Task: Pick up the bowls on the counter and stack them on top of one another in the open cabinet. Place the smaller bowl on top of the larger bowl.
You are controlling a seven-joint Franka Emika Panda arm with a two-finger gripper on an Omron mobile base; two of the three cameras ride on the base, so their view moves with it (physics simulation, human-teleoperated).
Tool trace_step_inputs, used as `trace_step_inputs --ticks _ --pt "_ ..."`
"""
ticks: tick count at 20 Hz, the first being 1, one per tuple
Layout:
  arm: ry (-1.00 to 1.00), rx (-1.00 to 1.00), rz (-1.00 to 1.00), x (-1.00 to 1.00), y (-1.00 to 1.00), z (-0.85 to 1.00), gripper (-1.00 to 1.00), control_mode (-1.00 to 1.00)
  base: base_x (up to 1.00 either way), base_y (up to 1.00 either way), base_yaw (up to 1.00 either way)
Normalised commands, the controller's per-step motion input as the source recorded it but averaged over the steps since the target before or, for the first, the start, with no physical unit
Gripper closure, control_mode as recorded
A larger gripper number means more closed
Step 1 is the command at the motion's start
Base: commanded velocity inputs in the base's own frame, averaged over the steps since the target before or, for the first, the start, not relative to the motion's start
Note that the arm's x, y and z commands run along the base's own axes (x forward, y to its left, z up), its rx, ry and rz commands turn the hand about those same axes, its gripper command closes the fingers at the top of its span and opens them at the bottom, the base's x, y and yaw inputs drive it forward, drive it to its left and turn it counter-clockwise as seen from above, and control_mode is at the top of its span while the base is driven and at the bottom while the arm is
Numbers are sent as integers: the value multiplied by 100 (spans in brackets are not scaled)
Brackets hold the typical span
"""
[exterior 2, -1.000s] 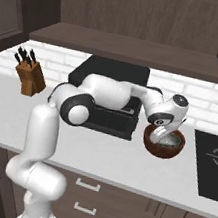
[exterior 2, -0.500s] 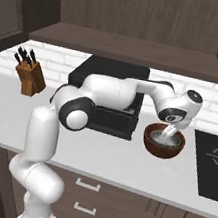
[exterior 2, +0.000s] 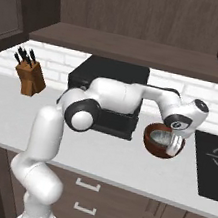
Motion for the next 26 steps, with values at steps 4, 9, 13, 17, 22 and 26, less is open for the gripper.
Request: trace_step_inputs --ticks 4,9,13,17,22,26 --pt "0 -5 12 6 1 -29 -100 -100 0 0 0" --pt "-2 -4 3 39 7 -30 -100 -100 0 0 0" --pt "0 -3 1 30 4 -26 -100 -100 0 0 0" --pt "1 -9 6 0 0 -49 -100 -100 0 0 0" --pt "-1 -7 5 8 0 -32 100 -100 0 0 0" --pt "-1 0 1 9 0 -8 100 -100 0 0 0"
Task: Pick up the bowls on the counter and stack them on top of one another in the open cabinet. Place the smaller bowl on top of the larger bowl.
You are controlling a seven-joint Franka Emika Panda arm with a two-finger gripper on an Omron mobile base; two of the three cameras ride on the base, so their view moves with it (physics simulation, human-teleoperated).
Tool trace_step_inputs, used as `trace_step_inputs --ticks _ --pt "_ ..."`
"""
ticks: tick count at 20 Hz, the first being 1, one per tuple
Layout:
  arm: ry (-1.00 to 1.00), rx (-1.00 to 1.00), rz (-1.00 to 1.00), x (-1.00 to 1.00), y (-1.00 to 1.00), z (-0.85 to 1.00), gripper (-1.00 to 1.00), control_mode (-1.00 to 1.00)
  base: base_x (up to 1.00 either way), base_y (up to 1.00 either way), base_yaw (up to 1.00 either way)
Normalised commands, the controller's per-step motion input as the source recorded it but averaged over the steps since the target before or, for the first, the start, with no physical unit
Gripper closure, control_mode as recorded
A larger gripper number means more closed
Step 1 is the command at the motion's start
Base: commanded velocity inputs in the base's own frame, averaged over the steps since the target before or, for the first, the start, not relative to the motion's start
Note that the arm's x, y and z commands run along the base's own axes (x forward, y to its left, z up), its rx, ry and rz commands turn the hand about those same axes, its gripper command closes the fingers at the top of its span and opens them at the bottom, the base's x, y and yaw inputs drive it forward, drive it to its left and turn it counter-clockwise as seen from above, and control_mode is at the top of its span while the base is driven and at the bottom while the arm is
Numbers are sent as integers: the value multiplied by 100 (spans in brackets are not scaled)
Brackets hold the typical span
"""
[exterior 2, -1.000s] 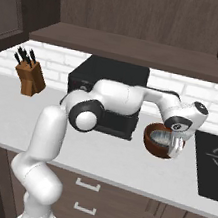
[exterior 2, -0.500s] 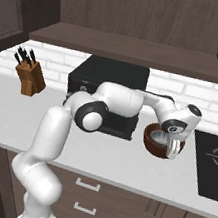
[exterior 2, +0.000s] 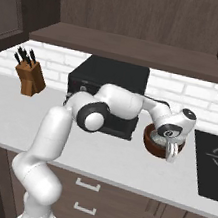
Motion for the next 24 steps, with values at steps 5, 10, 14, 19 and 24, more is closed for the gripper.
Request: trace_step_inputs --ticks 5,10,14,19,24 --pt "1 0 0 -4 0 2 100 -100 0 0 0" --pt "1 3 0 -63 0 41 100 -100 0 0 0" --pt "-6 7 0 -93 0 98 100 -100 0 0 0" --pt "-18 0 0 -100 13 100 100 -100 0 0 0" --pt "-20 0 2 -99 87 100 100 -100 0 0 0"
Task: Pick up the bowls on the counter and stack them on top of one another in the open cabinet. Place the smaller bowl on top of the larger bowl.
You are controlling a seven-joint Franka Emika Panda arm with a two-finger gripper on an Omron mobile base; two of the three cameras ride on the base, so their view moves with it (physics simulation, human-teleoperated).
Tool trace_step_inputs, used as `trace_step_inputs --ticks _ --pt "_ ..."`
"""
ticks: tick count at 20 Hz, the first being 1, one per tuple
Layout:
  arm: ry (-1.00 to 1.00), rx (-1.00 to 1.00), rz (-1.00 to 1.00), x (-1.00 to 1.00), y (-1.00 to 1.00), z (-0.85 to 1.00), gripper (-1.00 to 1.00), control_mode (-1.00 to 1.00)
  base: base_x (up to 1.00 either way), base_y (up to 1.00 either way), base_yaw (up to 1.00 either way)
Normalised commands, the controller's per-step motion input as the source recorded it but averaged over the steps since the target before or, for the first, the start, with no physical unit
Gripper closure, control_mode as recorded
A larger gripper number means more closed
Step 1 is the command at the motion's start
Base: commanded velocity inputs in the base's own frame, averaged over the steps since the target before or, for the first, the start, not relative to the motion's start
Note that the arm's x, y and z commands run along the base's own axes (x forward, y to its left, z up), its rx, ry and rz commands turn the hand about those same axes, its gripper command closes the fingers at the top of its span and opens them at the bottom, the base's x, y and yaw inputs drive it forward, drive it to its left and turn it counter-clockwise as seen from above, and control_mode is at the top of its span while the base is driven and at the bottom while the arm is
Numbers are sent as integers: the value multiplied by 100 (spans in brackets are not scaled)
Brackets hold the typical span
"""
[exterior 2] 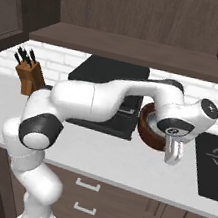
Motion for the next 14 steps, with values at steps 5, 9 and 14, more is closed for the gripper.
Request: trace_step_inputs --ticks 5,9,14 --pt "-27 0 0 -73 70 100 100 -100 0 0 0" --pt "-26 0 0 -43 63 100 100 -100 0 0 0" --pt "-19 -2 1 15 58 100 100 -100 0 0 0"
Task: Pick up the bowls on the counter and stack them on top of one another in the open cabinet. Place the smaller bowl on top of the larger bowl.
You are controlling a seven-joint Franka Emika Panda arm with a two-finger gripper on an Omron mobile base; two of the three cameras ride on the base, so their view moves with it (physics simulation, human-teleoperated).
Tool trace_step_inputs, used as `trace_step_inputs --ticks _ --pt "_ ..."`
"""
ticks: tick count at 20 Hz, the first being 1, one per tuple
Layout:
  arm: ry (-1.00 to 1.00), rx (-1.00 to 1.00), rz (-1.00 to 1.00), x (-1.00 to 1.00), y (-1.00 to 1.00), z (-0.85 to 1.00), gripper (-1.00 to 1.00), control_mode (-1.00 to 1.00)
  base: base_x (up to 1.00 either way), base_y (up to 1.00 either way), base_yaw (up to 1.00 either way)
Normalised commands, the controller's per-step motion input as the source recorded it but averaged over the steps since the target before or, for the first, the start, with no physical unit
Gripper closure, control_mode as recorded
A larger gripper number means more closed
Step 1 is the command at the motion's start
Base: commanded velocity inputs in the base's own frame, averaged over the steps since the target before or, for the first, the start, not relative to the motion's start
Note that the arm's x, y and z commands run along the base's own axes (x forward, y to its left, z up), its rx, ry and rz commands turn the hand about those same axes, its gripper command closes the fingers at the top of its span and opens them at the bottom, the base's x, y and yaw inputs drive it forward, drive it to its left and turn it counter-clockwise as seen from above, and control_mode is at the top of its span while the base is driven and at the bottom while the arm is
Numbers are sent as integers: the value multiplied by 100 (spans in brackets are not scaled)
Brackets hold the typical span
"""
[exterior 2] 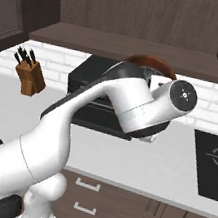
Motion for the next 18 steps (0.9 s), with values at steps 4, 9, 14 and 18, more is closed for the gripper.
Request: trace_step_inputs --ticks 4,9,14,18 --pt "0 0 0 61 52 100 100 -100 0 0 0" --pt "0 -1 0 74 53 100 100 -100 0 0 0" --pt "0 -7 0 94 50 78 100 -100 0 0 0" --pt "6 -12 -1 98 39 14 100 -100 0 0 0"
